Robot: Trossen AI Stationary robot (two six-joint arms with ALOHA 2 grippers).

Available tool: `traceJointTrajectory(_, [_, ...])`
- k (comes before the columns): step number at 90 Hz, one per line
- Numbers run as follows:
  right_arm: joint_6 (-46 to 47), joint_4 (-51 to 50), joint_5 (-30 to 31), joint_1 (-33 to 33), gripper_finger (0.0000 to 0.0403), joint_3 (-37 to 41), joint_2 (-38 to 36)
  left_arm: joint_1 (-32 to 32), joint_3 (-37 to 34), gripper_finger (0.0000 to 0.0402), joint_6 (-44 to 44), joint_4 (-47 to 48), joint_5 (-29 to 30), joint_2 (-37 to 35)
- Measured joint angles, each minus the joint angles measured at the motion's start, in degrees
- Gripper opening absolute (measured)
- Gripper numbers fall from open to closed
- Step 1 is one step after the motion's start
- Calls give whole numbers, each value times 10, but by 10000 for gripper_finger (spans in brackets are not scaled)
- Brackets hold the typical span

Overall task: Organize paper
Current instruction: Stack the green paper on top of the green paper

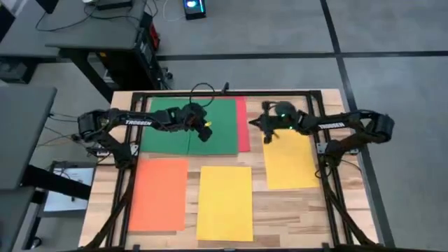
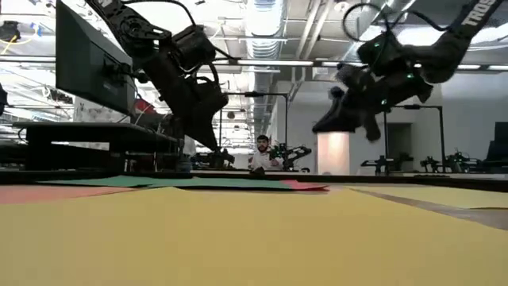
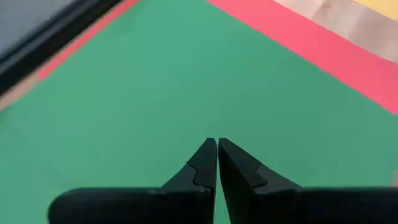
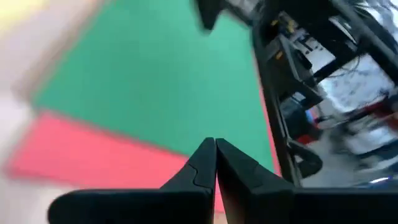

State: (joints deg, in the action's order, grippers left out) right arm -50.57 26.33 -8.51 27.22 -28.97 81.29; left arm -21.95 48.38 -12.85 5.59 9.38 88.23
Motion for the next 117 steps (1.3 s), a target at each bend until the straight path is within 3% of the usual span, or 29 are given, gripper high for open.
traceJointTrajectory(11, [-56, -4, 7, -16, 22, -36, 58, -13, -5, 0, -6, -10, -49, 0])
traceJointTrajectory(33, [-117, -69, 40, -34, 103, -138, 170, -26, -30, 0, -43, -17, -89, 0])
traceJointTrajectory(51, [-150, -122, 76, -36, 147, -181, 203, -29, -50, 0, -56, -22, -111, 0])
traceJointTrajectory(88, [-220, -164, 78, -29, 158, -182, 203, -45, -32, 0, -69, -57, -171, 111])
traceJointTrajectory(117, [-260, -175, 77, -16, 158, -184, 229, -48, -29, 0, -74, -58, -175, 120])
